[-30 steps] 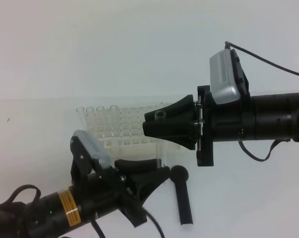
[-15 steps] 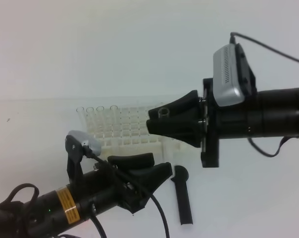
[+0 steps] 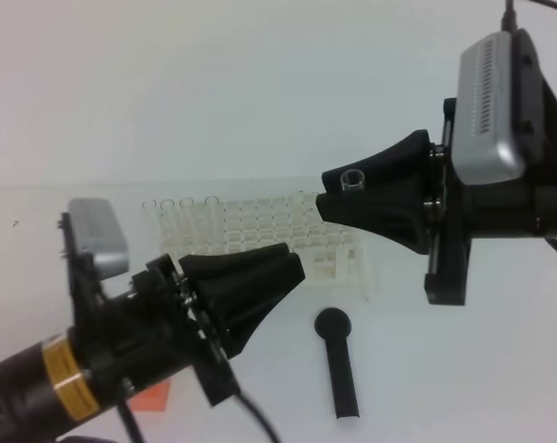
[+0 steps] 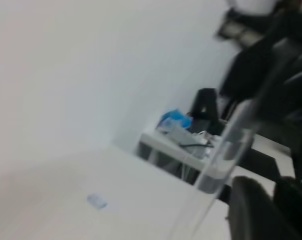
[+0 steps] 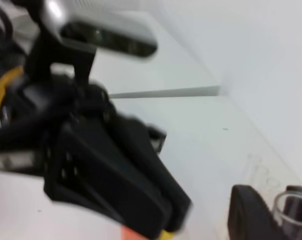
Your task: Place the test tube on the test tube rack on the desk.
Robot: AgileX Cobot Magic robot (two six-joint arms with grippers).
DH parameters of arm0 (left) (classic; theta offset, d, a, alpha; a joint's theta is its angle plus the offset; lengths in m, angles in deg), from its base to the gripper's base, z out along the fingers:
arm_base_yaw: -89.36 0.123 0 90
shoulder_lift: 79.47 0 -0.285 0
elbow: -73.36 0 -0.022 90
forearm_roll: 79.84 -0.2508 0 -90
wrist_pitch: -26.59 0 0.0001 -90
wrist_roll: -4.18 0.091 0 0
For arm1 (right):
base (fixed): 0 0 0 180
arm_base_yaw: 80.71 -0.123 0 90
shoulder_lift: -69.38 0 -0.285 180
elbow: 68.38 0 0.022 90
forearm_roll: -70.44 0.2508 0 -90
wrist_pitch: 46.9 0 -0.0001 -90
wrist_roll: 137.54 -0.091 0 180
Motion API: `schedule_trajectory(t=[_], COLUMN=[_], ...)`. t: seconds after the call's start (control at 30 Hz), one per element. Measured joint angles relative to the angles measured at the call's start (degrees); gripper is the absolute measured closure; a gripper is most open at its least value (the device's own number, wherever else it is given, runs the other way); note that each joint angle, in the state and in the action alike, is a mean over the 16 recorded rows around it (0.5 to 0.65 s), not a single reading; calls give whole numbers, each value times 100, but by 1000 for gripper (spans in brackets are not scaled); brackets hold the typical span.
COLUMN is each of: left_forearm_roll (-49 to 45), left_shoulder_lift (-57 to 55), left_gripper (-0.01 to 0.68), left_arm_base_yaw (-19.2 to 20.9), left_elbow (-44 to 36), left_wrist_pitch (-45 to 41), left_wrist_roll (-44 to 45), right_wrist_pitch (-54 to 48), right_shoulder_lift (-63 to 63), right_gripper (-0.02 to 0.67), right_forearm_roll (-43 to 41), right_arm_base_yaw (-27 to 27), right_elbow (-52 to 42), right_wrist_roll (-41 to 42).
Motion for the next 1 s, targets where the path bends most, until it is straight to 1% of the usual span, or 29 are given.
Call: schedule_trajectory(t=[0.17,0.3,0.4,0.5,0.6,0.7,0.83,1.0], left_forearm_roll=[-277,-475,-712,-1153,-1770,-2548,-3630,-4594], left_shoulder_lift=[801,1427,1861,2262,2605,2864,3080,3189], left_gripper=[616,661,670,673,673,674,674,674], left_arm_base_yaw=[0,0,0,0,0,0,0,0], left_elbow=[0,0,0,0,0,0,0,0], left_wrist_pitch=[-600,-1563,-2517,-3468,-4330,-5001,-5405,-5410], left_wrist_roll=[-243,-603,-1062,-1576,-2194,-2989,-3932,-4724], right_wrist_pitch=[-117,-247,-348,-449,-545,-622,-708,-772], right_shoulder_lift=[-234,-363,-423,-457,-475,-483,-486,-486], right_gripper=[529,529,529,529,529,529,529,529], right_forearm_roll=[-259,-405,-480,-522,-542,-553,-563,-571], right_arm_base_yaw=[0,0,0,0,0,0,0,0], right_elbow=[0,0,0,0,-2,-4,-6,-9], right_wrist_roll=[-288,-447,-531,-581,-601,-609,-614,-623])
